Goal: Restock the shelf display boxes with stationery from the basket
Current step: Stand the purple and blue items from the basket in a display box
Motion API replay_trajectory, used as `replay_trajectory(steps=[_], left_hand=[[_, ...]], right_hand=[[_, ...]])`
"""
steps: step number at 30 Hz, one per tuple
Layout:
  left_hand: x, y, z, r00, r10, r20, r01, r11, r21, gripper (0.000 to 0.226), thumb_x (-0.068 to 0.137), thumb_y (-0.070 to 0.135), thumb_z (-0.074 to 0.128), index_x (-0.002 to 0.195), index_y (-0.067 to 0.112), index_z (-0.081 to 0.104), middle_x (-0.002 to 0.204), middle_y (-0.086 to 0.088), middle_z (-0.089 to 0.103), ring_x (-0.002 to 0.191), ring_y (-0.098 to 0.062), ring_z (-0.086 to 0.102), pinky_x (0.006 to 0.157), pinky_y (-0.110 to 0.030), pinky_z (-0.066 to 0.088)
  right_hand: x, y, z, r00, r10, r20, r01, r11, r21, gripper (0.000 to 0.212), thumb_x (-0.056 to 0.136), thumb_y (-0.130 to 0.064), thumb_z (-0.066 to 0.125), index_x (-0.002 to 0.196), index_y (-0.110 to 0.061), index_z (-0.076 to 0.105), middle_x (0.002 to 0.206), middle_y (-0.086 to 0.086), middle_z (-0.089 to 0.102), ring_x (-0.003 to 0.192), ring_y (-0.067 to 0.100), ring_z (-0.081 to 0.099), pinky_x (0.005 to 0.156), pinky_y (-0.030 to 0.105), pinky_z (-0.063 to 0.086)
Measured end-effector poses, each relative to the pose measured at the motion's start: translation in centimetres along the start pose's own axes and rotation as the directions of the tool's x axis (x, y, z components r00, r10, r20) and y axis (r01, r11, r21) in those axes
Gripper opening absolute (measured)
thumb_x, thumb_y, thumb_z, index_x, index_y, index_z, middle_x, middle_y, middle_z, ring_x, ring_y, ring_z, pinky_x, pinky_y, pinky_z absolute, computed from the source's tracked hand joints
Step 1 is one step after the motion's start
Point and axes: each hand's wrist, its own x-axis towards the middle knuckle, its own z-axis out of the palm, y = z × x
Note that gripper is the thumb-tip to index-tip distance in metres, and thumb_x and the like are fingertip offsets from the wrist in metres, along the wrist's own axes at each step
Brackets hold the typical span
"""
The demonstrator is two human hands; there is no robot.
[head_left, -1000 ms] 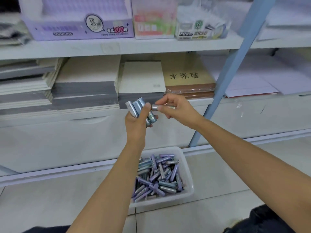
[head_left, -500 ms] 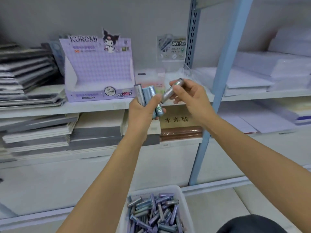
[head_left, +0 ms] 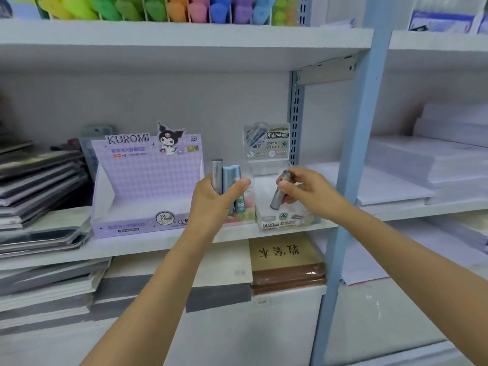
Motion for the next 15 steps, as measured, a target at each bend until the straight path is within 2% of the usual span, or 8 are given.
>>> replay_trajectory(steps=[3,5,7,11,15], left_hand=[[1.2,-0.2,-0.1,1.0,-0.004,-0.004,0.004,1.0,0.022,0.028,0.081,0.038,0.076,0.098,0.018,0.068,0.082,-0.004,0.065,0.062,-0.001,0.065,0.051,-0.015,0.05],[2.0,-0.3,-0.4,0.999,-0.019,-0.03,0.019,1.0,0.02,0.026,0.08,0.039,0.077,0.095,0.021,0.066,0.084,-0.007,0.066,0.072,-0.013,0.069,0.057,-0.026,0.058],[2.5,-0.4,-0.6,0.999,-0.032,-0.037,0.034,0.998,0.047,0.029,0.08,0.041,0.076,0.098,0.02,0.067,0.092,-0.01,0.069,0.082,-0.024,0.07,0.069,-0.041,0.062],[2.6,-0.5,-0.8,0.998,-0.04,-0.041,0.041,0.998,0.041,0.035,0.075,0.046,0.075,0.097,0.019,0.069,0.1,-0.011,0.072,0.089,-0.029,0.069,0.075,-0.051,0.059],[2.7,-0.4,-0.8,0.997,-0.06,-0.044,0.059,0.998,-0.023,0.012,0.077,0.04,0.077,0.079,0.03,0.071,0.092,-0.004,0.075,0.083,-0.031,0.071,0.073,-0.052,0.06]], right_hand=[[2.0,-0.3,-0.6,1.0,-0.005,-0.013,0.006,0.994,0.106,0.015,0.096,-0.014,0.057,0.108,-0.008,0.063,0.098,0.005,0.067,0.086,0.018,0.07,0.075,0.029,0.059],[4.2,-0.6,-0.7,0.997,-0.009,-0.082,0.021,0.989,0.147,0.015,0.096,-0.012,0.058,0.108,-0.006,0.064,0.099,0.008,0.066,0.087,0.018,0.068,0.076,0.026,0.058],[6.5,-0.6,-0.3,0.991,0.004,-0.135,0.015,0.99,0.138,0.012,0.094,-0.009,0.06,0.104,-0.006,0.064,0.093,0.006,0.064,0.086,0.022,0.068,0.077,0.028,0.059],[10.0,0.1,1.6,0.984,0.051,-0.17,-0.047,0.998,0.031,0.004,0.09,-0.009,0.066,0.089,-0.005,0.064,0.087,0.012,0.069,0.084,0.029,0.071,0.077,0.038,0.06],[11.1,1.1,3.8,0.987,0.037,-0.159,-0.062,0.986,-0.154,0.011,0.088,-0.014,0.069,0.086,-0.003,0.065,0.078,0.016,0.071,0.075,0.026,0.071,0.076,0.043,0.059]])
